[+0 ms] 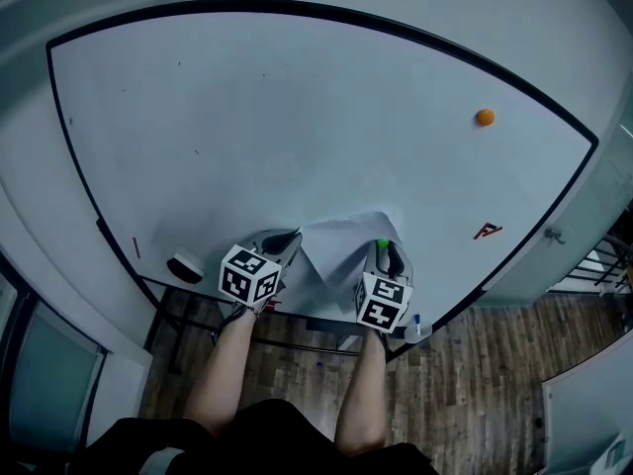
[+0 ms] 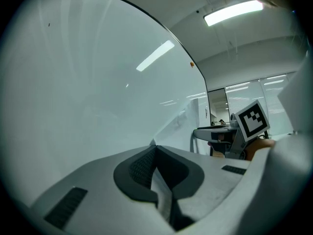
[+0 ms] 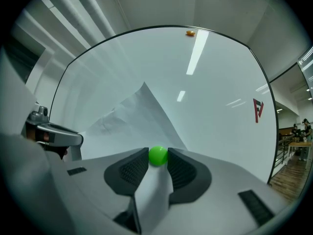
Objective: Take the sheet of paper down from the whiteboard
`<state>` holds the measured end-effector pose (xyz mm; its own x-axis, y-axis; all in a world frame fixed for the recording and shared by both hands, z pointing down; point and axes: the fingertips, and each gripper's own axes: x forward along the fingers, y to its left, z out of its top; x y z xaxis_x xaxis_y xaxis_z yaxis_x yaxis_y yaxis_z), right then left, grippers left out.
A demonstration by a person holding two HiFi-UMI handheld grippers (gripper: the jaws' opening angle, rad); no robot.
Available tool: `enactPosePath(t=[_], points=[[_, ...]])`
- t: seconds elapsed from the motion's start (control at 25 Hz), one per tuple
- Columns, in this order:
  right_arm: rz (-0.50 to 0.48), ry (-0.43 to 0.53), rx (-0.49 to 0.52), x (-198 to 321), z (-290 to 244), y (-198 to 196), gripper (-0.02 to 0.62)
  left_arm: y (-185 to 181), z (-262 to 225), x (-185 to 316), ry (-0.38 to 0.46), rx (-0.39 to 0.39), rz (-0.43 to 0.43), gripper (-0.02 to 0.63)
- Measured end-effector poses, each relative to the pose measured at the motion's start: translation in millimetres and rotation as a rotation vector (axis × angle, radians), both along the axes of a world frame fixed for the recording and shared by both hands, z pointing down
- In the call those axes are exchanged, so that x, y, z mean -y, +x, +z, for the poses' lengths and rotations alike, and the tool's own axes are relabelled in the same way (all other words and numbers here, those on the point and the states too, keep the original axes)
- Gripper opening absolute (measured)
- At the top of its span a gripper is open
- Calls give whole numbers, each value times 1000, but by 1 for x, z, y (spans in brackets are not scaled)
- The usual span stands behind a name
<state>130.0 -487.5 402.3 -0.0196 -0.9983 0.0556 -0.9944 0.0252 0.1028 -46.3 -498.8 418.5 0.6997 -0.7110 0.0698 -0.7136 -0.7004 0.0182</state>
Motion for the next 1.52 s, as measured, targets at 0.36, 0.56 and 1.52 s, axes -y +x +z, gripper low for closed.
enactPosePath(t=[0.36,0.56,1.52], points=[[-3,-13,-4,0,6,2,132,-11,5,2,-17,-2,-45,20],[-5,-8,-2,0,6,-1,132,-15,6,0,-19,0,-53,20],[4,-23,22,0,18,6,132,-34,16,2,-45,4,-112,20]])
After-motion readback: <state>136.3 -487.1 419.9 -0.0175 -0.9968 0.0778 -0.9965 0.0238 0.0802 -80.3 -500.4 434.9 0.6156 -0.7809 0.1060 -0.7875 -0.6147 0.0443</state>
